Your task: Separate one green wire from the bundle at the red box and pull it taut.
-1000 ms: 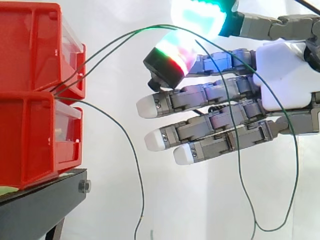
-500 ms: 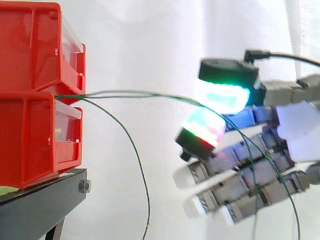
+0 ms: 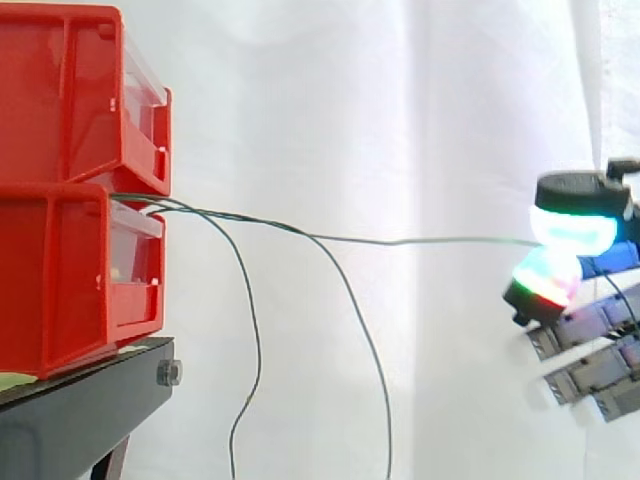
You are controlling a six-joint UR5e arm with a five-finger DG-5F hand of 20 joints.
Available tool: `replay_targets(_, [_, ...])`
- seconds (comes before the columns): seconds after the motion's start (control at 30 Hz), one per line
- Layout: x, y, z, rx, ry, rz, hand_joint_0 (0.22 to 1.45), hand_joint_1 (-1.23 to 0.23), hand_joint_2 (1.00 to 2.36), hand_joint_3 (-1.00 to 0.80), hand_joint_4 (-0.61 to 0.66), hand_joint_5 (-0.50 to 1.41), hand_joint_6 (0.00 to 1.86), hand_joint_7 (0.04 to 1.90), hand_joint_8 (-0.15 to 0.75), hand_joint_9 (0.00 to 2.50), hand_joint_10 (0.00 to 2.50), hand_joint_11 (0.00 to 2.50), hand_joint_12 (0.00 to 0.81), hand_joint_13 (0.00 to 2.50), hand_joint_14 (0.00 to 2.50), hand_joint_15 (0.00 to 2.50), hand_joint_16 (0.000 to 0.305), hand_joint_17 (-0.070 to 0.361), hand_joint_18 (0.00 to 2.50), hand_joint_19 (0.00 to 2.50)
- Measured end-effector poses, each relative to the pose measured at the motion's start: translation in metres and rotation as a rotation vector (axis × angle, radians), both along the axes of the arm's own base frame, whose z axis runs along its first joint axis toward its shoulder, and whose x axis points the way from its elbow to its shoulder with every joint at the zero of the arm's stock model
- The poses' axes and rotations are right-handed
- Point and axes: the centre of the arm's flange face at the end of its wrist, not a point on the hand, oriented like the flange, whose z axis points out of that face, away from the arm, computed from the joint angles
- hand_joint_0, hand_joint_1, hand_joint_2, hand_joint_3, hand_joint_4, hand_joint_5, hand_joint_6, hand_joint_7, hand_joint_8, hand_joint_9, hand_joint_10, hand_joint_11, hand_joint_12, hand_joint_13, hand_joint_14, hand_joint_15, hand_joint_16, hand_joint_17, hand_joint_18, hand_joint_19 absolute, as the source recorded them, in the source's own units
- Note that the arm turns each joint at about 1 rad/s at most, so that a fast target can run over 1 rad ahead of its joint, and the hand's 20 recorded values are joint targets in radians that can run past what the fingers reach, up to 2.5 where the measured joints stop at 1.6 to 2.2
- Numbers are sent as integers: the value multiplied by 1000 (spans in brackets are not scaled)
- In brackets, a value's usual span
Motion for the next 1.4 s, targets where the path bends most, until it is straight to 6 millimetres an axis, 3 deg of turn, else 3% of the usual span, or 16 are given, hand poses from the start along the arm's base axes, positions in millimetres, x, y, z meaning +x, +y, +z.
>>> replay_targets(0.13, [-10, -5, -3, -87, 106, -22, 642, -875, 1008, -92, -164, -114, 905, 1221, 191, 734, 4, 121, 337, 543, 11, 240, 51, 115, 429, 344])
replay_targets(0.3, [-8, -3, -2, -143, 129, -11, 643, -875, 1008, -94, -162, -114, 905, 1220, 191, 740, 4, 123, 337, 549, 9, 245, 51, 115, 431, 354])
replay_targets(0.8, [29, 35, 7, -230, -13, 224, 643, -876, 1009, -91, -163, -114, 906, 1214, 194, 748, 4, 136, 339, 561, 10, 258, 51, 115, 445, 359])
replay_targets(1.17, [32, 45, 7, -53, -122, 246, 644, -875, 1007, -90, -165, -114, 907, 1213, 194, 752, 4, 142, 342, 568, 10, 263, 51, 115, 448, 358])
replay_targets(1.4, [28, 45, 3, -31, -90, 263, 645, -875, 1007, -91, -165, -113, 906, 1217, 194, 754, 4, 138, 342, 570, 10, 263, 51, 115, 448, 364])
